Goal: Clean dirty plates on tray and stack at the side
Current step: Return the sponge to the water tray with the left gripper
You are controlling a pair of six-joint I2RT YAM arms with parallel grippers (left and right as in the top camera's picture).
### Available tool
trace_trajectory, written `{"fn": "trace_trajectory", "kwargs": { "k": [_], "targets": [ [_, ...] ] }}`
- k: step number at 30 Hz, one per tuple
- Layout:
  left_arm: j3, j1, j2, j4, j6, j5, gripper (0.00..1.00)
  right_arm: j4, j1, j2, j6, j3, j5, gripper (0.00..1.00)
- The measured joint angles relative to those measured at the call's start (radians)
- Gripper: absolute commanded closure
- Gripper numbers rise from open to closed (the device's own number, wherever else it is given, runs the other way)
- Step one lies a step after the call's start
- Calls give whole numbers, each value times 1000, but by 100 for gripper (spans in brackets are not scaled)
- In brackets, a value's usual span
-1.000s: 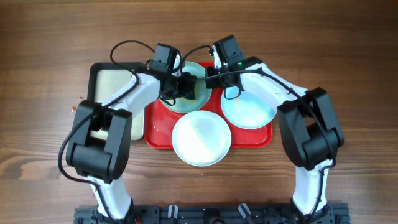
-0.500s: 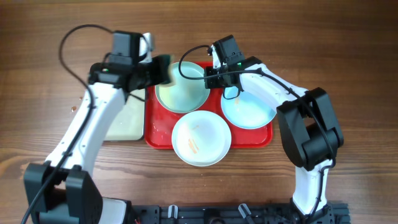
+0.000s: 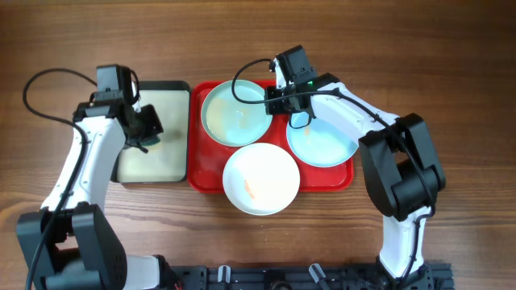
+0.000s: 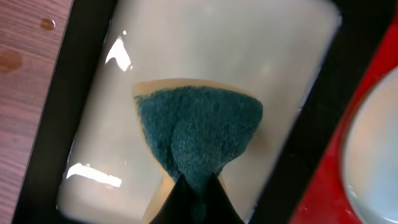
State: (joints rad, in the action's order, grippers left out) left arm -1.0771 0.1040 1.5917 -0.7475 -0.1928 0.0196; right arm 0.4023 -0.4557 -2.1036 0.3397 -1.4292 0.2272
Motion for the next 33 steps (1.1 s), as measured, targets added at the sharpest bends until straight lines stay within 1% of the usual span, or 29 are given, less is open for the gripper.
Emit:
{"fn": "trace_trajectory", "kwargs": {
  "k": [2, 6, 7, 8, 10, 12, 18, 22, 24, 26, 28, 29, 32, 33],
  "targets": [
    [49, 0, 1, 68, 26, 6, 96, 0, 0, 0, 0, 0, 0, 96],
    [115, 0, 2, 98, 67, 10, 96, 0, 0, 0, 0, 0, 0, 95],
    [121, 0, 2, 100, 74, 10, 96, 0, 0, 0, 0, 0, 0, 83],
    [124, 0, 2, 107, 81, 10, 96, 0, 0, 0, 0, 0, 0, 76],
    [124, 0, 2, 113, 85, 10, 96, 0, 0, 0, -5, 0, 0, 67],
    [124, 0, 2, 112, 87, 10, 96, 0, 0, 0, -3, 0, -3, 65],
    [124, 0, 2, 108, 88, 10, 96, 0, 0, 0, 0, 0, -27, 65],
    [124, 0, 2, 103, 88, 10, 96, -22, 0, 0, 0, 2, -31, 72],
    [124, 0, 2, 103, 88, 10, 96, -46, 0, 0, 0, 9, -34, 84],
    [124, 0, 2, 103, 88, 10, 96, -50, 0, 0, 5, 16, -36, 94],
    [124, 0, 2, 100, 88, 10, 96, -49, 0, 0, 0, 19, -39, 95],
    [124, 0, 2, 101, 88, 10, 96, -50, 0, 0, 3, 20, -39, 94],
    [124, 0, 2, 100, 88, 10, 96, -51, 0, 0, 1, 20, -39, 85],
    [124, 0, 2, 101, 88, 10, 96, -51, 0, 0, -2, 20, -40, 85]
  ]
}}
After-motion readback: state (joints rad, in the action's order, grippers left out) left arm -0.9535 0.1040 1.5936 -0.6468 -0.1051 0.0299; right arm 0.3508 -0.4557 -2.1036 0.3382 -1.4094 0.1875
